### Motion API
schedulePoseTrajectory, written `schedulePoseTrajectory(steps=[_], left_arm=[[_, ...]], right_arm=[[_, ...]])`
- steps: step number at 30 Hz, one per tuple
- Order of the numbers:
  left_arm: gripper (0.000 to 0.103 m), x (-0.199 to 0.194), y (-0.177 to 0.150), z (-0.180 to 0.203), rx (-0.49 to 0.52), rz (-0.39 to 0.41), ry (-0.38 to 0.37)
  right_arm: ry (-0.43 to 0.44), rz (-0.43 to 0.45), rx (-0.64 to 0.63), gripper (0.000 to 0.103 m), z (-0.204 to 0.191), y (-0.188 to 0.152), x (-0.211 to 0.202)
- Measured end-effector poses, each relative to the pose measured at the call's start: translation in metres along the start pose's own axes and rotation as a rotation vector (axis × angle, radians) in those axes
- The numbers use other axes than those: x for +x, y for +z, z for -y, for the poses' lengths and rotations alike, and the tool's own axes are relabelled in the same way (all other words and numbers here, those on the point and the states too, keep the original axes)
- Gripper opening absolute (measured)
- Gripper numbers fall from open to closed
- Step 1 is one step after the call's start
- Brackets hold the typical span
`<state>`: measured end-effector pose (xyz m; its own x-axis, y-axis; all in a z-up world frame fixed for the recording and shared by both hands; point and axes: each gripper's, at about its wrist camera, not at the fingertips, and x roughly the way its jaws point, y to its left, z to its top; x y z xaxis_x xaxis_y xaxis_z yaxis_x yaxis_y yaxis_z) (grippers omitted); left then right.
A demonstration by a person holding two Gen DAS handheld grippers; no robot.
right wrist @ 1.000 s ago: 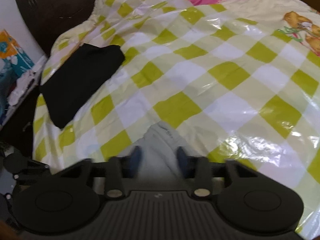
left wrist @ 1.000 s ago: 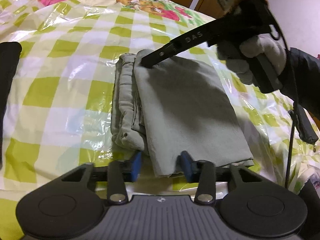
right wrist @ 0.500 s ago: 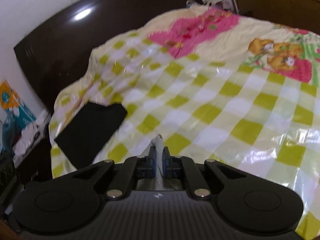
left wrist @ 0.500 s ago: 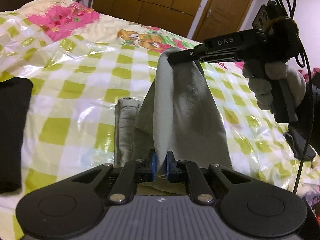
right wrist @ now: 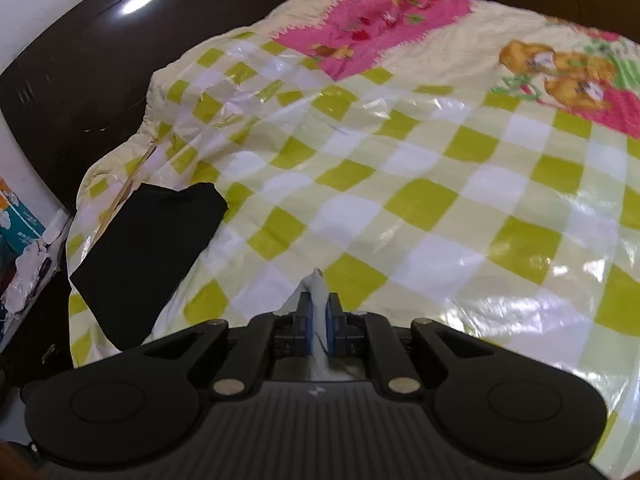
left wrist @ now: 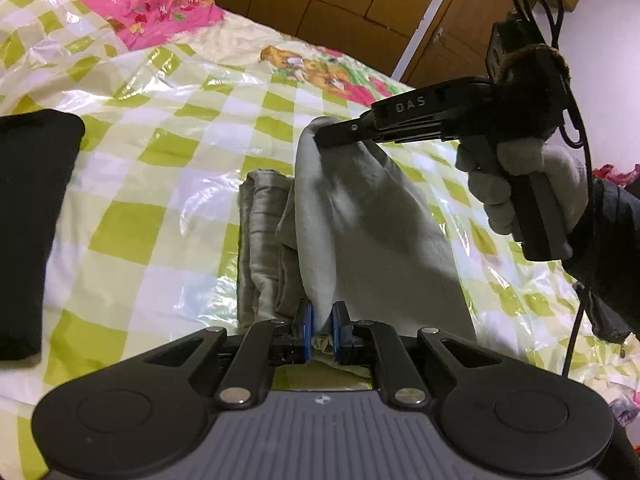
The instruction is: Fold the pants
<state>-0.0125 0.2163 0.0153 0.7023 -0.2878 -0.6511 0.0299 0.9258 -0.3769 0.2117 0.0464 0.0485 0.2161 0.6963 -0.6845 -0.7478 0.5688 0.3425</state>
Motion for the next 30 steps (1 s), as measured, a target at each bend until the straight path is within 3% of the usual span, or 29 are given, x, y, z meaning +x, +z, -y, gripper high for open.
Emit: schedulePoseTrajectory(steps=[4, 6, 13, 17, 20, 23, 25, 26, 27, 28, 29, 30], left_arm=[[0.023, 0.001, -0.004, -0.011, -0.042, 0.006, 0.016], [0.023, 0.006, -0.009, -0.019, -0.068, -0.004, 0.027], [0.024, 0.012, -0.020, -0.032, -0.128, -0.024, 0.033], [0.024, 0.013, -0.019, -0.032, -0.127, -0.029, 0.028], [0.024, 0.012, -0.018, -0.032, -0.133, -0.031, 0.019], [0.025, 0.013, -0.018, -0.032, -0.127, -0.034, 0.022], [0.025, 0.013, -0.017, -0.031, -0.125, -0.035, 0.025], [0.025, 0.013, -0.017, -0.031, -0.125, -0.035, 0.025], [0.025, 0.013, -0.017, -0.031, -0.125, -0.035, 0.026], [0.025, 0.012, -0.017, -0.031, -0.124, -0.035, 0.026], [0.025, 0.012, -0.017, -0.031, -0.123, -0.033, 0.025], [0.025, 0.010, -0.017, -0.031, -0.124, -0.028, 0.025]], right_arm=[[0.011, 0.027, -0.013, 0.008, -0.006, 0.003, 0.008], [-0.001, 0.036, -0.004, 0.016, -0.007, 0.002, 0.018], [-0.010, -0.007, 0.078, 0.018, 0.003, -0.008, 0.055], [-0.007, 0.022, 0.078, 0.032, 0.007, -0.006, 0.040], [0.009, 0.028, 0.030, 0.033, 0.002, -0.004, 0.028], [0.040, -0.014, -0.067, 0.042, -0.008, -0.006, 0.030], [0.027, -0.038, -0.118, 0.043, -0.013, -0.008, 0.036], [0.006, -0.043, -0.141, 0.043, -0.014, -0.009, 0.040], [-0.003, -0.046, -0.149, 0.034, -0.014, -0.008, 0.042], [-0.009, -0.049, -0.148, 0.023, -0.013, -0.007, 0.044], [-0.019, -0.047, -0.140, 0.004, -0.012, -0.006, 0.045], [-0.029, -0.044, -0.129, 0.004, -0.012, -0.004, 0.043]])
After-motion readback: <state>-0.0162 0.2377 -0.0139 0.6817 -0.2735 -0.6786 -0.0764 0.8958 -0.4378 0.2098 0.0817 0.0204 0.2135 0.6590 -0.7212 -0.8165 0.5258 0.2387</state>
